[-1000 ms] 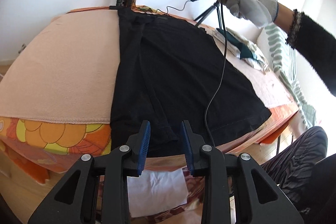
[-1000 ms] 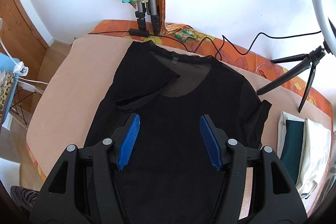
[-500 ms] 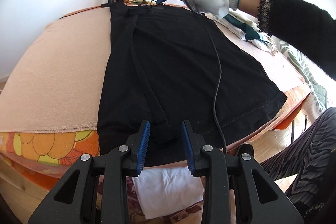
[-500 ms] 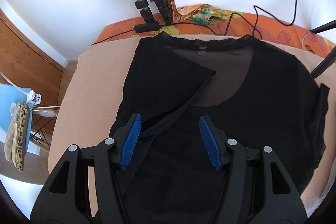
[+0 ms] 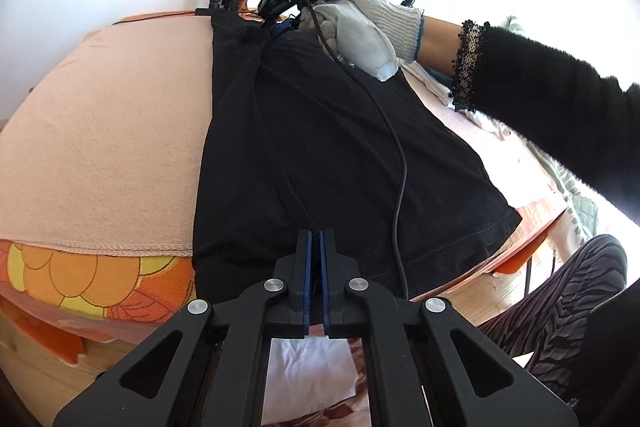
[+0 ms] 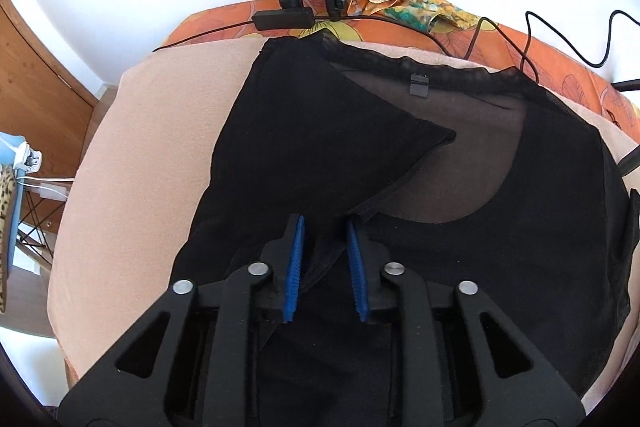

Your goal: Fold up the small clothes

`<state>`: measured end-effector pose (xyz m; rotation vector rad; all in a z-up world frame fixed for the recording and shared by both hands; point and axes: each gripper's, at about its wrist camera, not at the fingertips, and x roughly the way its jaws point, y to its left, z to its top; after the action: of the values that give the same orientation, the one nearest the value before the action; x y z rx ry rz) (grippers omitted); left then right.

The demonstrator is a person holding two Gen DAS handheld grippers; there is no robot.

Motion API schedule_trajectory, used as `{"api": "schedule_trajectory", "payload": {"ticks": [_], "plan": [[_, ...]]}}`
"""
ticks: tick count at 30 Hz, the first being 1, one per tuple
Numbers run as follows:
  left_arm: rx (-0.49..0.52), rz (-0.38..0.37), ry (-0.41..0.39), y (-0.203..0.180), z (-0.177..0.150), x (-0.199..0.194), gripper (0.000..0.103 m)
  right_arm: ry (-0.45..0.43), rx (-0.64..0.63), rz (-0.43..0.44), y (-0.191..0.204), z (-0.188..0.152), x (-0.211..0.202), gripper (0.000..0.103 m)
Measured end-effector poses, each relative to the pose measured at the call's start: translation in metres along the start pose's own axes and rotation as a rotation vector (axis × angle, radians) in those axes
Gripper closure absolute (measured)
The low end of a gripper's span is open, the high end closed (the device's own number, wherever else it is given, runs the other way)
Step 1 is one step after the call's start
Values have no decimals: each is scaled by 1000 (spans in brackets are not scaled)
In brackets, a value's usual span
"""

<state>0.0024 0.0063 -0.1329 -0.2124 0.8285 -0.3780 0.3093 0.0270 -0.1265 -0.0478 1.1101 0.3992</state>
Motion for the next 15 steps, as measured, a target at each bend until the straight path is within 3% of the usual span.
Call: {"api": "schedule_trajectory", "payload": {"ticks": [2,4,5,6,8,10,12,14,15], "plan": [[-33,-36,1,3,1,-2,101,-3,18,24,-3,0,-2,83],[-79,-78,-4,7,1,-4,101,0,38,48,-6,1,-2,69],[-94,-102,-9,8,2,-6,101,-3,54,61,-8,2,-3,49],[-101,-117,-16,5,1,-6,101,-15,68,67,-9,2,-4,40],[-77,-130,-21,-2,2,-6,101,-38,66,60,-8,4,-5,40],[-65,-149,-17,-9,3,-3,101,-35,50,52,-2,5,-2,46],[-72,-175,-6,-13,3,0,101,-24,14,16,5,7,2,78],[-83,-201,12,-16,4,7,101,-19,-36,-51,13,6,6,94],[-74,-205,23,-21,4,10,101,-27,-60,-88,16,6,6,96]]}}
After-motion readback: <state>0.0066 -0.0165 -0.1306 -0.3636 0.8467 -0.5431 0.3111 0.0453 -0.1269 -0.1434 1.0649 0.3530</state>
